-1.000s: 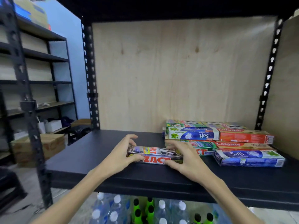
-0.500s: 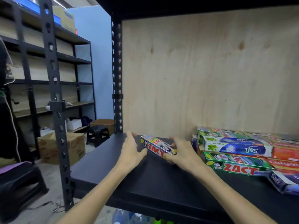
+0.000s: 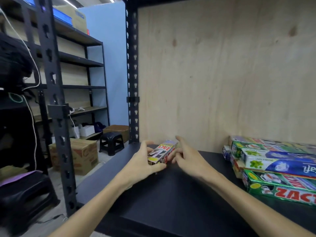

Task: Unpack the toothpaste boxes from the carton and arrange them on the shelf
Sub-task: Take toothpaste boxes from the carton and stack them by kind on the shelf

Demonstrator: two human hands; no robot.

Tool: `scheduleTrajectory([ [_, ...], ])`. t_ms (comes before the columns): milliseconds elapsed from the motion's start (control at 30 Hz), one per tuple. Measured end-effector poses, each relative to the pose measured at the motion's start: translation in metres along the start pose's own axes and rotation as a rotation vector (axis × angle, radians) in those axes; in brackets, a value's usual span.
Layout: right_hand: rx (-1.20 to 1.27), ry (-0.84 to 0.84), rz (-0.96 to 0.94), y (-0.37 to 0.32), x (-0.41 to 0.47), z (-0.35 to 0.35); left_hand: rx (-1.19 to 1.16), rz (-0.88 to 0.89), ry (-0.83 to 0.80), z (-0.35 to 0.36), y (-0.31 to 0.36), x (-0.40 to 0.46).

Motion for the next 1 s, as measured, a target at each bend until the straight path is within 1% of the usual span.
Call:
scheduleTrajectory([
  [67, -0.074, 0.079, -0.012, 0.011, 0.008, -0.008, -0.015, -0.013, -0.018, -0.011, -0.013, 0.01],
  [133, -0.201, 0.113, 0.014, 0.023, 0.017, -0.013, -0.066, -0.045, -0.044, -0.023, -0.03, 0.022],
  [167, -0.293, 0.106, 0.031, 0.027, 0.02, -0.013, -0.052, -0.047, -0.023, -0.032, -0.037, 0.028],
  [200, -0.379, 0.086, 0.041, 0.029, 0.025, -0.012, 0.019, -0.064, 0.02, -0.04, -0.045, 0.034],
  [267, -0.434, 0.067, 0.033, 0.028, 0.033, -0.012, 0.106, -0.109, 0.119, -0.054, -0.055, 0.045],
  [400, -0.387, 0.141, -0.016, 0.03, 0.045, -0.012, 0.111, -0.19, 0.308, -0.066, -0.072, 0.066],
  [500, -0.364, 0.152, -0.032, 0.034, 0.056, -0.008, 0.096, -0.203, 0.372, -0.069, -0.081, 0.081],
  [667, -0.261, 0.201, -0.078, 0.039, 0.063, -0.012, 0.046, -0.19, 0.386, -0.069, -0.092, 0.099],
  [767, -0.236, 0.214, -0.088, 0.04, 0.062, -0.012, 0.025, -0.149, 0.38, -0.068, -0.093, 0.1],
  [867, -0.211, 0.23, -0.074, 0.038, 0.058, -0.014, 0.105, -0.07, 0.326, -0.062, -0.08, 0.099],
  [933, -0.202, 0.227, -0.048, 0.036, 0.056, -0.015, 0.2, -0.053, 0.302, -0.06, -0.073, 0.097],
  [1000, -0.206, 0.233, -0.023, 0.036, 0.049, -0.016, 0.345, -0.04, 0.327, -0.057, -0.064, 0.09],
])
Point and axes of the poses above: each hand's wrist, its own x-axis towards the middle knuckle, its own z-axis out of the palm, y = z × x, the point moved 8 cm from there along x, towards the middle knuckle, and after that the axes turned 8 degrees about -y, right-handed, at the moved point
